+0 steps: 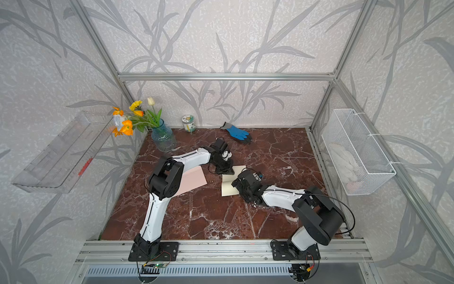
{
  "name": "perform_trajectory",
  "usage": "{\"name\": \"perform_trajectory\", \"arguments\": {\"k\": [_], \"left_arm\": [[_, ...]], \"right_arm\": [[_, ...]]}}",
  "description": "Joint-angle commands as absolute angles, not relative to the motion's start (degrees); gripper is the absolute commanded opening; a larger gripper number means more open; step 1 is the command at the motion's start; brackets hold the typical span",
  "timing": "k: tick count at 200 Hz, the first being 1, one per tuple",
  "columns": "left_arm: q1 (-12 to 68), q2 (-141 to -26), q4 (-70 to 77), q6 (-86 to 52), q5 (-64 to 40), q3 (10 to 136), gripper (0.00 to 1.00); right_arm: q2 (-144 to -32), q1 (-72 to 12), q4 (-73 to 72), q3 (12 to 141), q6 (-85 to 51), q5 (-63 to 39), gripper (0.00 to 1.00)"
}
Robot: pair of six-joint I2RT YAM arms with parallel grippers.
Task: Fold the letter paper in half and place it into the envelope
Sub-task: Fold the letter paper at the center of the board.
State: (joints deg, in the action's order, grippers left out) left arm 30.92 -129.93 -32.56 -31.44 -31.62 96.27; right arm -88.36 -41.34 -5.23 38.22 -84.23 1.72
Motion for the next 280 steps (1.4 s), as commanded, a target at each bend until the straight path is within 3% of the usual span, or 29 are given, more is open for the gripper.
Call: {"name": "perform_trajectory", "arguments": {"k": [1,280], "left_arm": [[30.9,-134.5,-40.1,-30.1,-26.3,92.8,0.0],[31.1,-136.5,-40.1,-29.3,-27.6,93.2,0.0]], "right_arm": [[-88.8,-41.2,-0.8,39.1,-84.2,4.6,0.86],[-93.5,-39.6,-19.8,42.5,-83.2,4.2,0.83]]}}
